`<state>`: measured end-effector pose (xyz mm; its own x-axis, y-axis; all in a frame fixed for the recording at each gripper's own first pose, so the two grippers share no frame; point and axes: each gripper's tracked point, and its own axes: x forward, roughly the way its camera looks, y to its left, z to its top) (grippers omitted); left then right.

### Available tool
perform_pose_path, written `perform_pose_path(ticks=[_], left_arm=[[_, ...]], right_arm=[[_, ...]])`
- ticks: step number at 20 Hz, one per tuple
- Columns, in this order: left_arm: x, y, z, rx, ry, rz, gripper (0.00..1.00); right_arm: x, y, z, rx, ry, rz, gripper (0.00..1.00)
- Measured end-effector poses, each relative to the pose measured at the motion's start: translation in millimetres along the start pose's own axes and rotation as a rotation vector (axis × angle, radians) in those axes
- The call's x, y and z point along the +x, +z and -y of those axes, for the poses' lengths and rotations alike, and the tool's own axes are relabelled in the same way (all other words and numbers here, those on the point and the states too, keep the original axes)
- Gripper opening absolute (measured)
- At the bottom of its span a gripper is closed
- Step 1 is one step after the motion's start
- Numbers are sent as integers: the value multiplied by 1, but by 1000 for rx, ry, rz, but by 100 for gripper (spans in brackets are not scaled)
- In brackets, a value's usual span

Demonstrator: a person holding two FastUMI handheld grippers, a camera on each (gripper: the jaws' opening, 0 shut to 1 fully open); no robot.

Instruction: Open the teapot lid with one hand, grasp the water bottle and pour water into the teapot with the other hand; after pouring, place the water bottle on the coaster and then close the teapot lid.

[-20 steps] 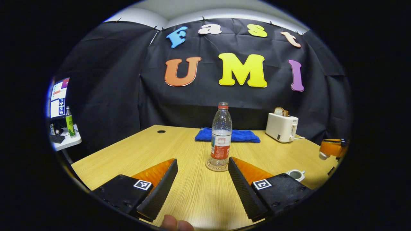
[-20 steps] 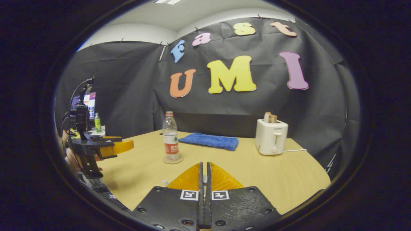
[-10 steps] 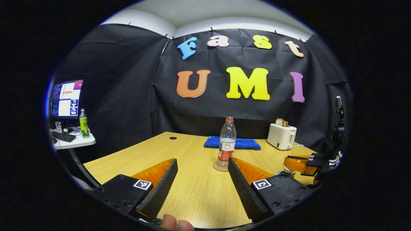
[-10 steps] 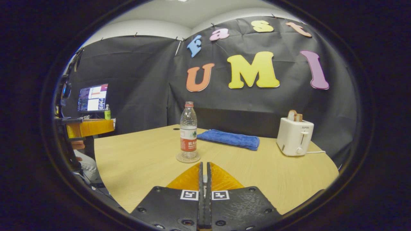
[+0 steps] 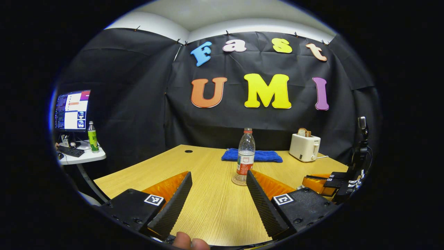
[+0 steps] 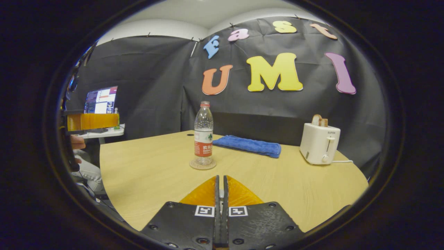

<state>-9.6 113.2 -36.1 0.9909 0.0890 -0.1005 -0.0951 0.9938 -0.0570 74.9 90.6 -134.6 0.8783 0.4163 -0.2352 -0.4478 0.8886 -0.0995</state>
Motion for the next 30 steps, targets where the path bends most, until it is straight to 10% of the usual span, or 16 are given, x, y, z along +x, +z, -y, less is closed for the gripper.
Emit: perform_pose_path(ticks=[3,7,11,19,30], left_arm=[[-1,5,7,21,-4,14,98],[-1,14,17,49,0,40,98],[2,35,48,69,-25,103,98],[3,58,108,65,-93,181,98],[-2,61,101,56,-126,166,97]], right_arm=[[-1,0,-1,2,-1,3,0],[-15,24,5,-9,-36,72,28],[-51,64,31,-21,-161,174,92],[-126,88,92,62,-444,214,95],[-137,93,74,46,-489,199,97]])
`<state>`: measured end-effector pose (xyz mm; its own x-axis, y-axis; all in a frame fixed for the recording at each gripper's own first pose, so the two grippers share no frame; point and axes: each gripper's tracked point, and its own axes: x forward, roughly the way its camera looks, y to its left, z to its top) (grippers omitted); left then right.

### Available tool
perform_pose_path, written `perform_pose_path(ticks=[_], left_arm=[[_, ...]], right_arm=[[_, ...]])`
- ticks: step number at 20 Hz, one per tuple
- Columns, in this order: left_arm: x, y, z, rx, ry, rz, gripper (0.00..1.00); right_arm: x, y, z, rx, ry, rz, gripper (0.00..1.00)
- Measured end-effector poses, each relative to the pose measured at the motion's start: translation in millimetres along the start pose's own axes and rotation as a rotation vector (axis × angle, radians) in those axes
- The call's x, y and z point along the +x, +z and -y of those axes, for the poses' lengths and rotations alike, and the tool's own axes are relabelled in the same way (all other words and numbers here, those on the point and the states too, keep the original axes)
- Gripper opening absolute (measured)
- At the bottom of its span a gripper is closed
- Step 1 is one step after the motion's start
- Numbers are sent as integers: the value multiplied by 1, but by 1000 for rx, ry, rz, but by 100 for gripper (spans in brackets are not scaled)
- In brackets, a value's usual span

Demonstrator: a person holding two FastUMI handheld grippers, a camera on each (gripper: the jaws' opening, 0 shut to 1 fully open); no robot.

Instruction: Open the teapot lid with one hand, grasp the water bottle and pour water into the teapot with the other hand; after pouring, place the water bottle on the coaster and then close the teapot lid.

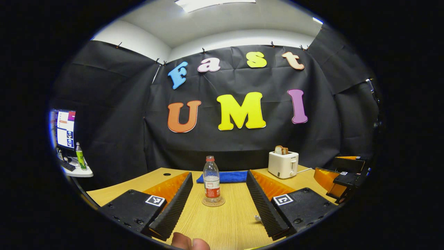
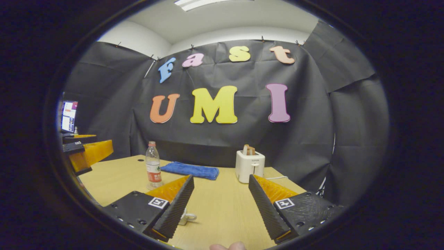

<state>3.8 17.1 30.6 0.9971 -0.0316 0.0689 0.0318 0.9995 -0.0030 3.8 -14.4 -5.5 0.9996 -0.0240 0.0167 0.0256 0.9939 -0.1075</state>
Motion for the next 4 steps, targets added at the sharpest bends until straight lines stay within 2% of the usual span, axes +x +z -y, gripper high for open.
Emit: perform_pose_path(ticks=[4], left_arm=[[0,-3,-3,-19,0,-12,97]], right_arm=[[-3,1,-7,11,-5,2,97]])
